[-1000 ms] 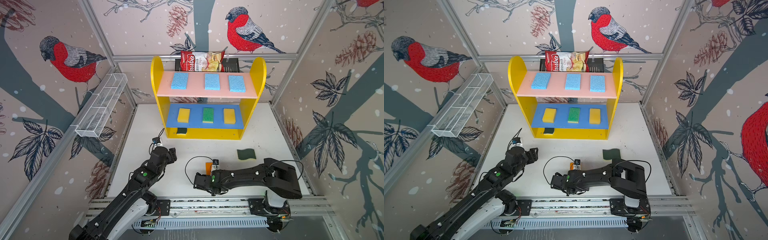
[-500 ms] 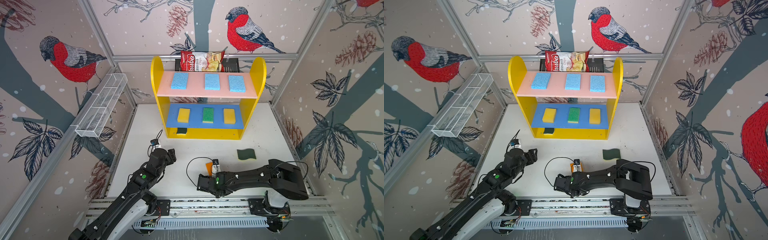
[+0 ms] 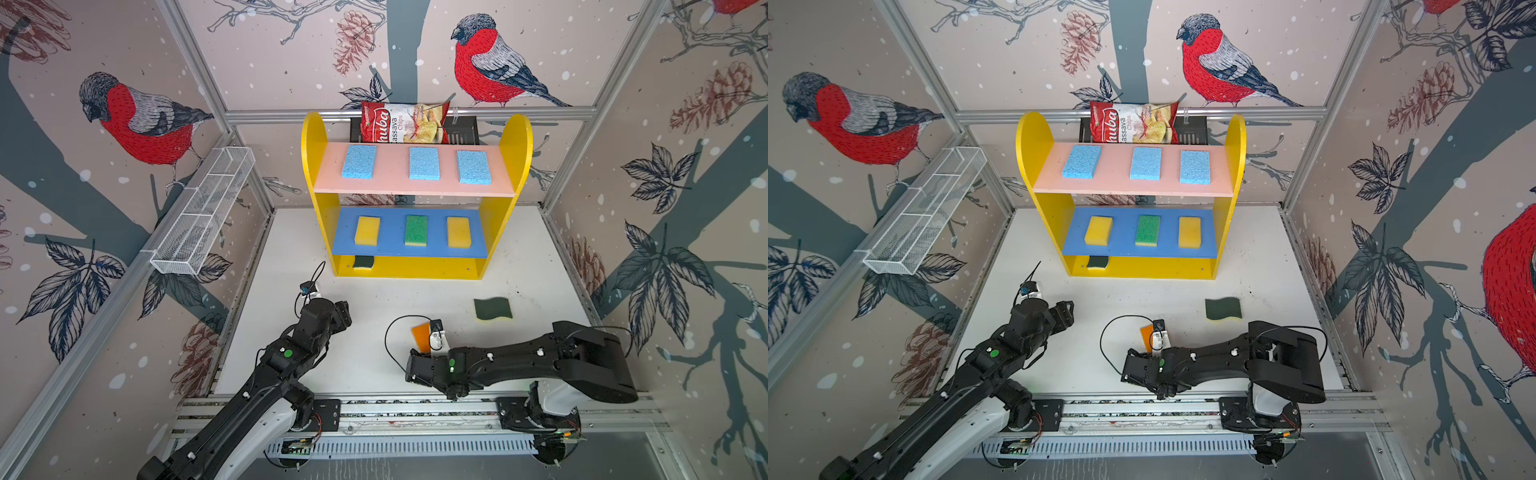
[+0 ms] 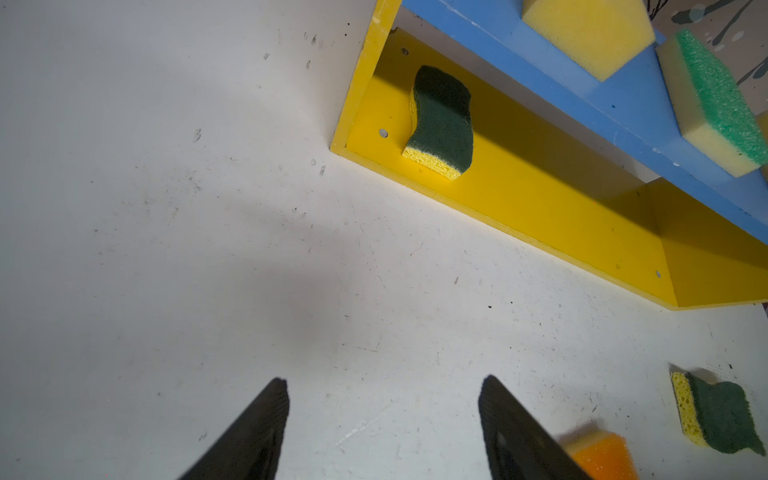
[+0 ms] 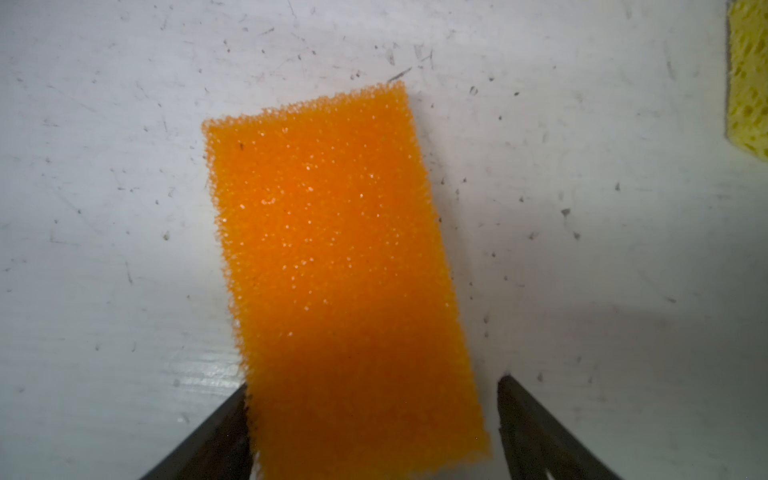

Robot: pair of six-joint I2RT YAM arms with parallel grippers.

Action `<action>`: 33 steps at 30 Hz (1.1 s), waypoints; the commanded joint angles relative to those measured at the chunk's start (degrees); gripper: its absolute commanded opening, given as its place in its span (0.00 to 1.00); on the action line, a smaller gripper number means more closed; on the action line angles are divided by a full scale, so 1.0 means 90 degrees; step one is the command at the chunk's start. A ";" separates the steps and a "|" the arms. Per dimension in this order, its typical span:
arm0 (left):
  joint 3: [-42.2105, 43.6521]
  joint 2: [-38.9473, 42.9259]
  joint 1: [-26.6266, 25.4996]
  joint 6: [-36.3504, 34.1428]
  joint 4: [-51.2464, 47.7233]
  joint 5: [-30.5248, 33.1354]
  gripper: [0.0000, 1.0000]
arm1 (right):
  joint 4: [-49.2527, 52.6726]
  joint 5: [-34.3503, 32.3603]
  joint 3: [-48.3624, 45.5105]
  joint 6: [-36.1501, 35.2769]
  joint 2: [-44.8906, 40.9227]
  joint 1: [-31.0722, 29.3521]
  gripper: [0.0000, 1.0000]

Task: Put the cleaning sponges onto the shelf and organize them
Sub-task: 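Lower the right gripper and grasp the orange sponge, then lift the orange sponge with the right gripper toward the shelf base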

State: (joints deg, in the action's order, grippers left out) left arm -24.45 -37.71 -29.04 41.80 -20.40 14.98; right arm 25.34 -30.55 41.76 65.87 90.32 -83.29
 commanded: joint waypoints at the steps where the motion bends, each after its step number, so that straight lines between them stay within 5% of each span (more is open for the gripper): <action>1: -0.0038 0.0045 -0.0006 0.0162 -0.0148 0.0028 0.73 | -0.0466 -0.0005 -0.0117 -0.0379 -0.0158 -0.0013 0.85; 15: -0.0011 0.0367 -0.0005 0.0414 -0.0517 0.0048 0.72 | -0.0738 0.0047 -0.0066 -0.0724 0.0391 -0.0180 0.73; 33: 0.0022 0.0320 0.0003 0.0377 -0.0507 0.0044 0.70 | -0.1570 -0.0525 -0.0776 -0.1104 -0.0612 0.0132 0.58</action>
State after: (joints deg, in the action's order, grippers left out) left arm -24.32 -34.83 -29.08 45.12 -24.62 14.98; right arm 13.41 -33.08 35.48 58.15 86.35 -82.39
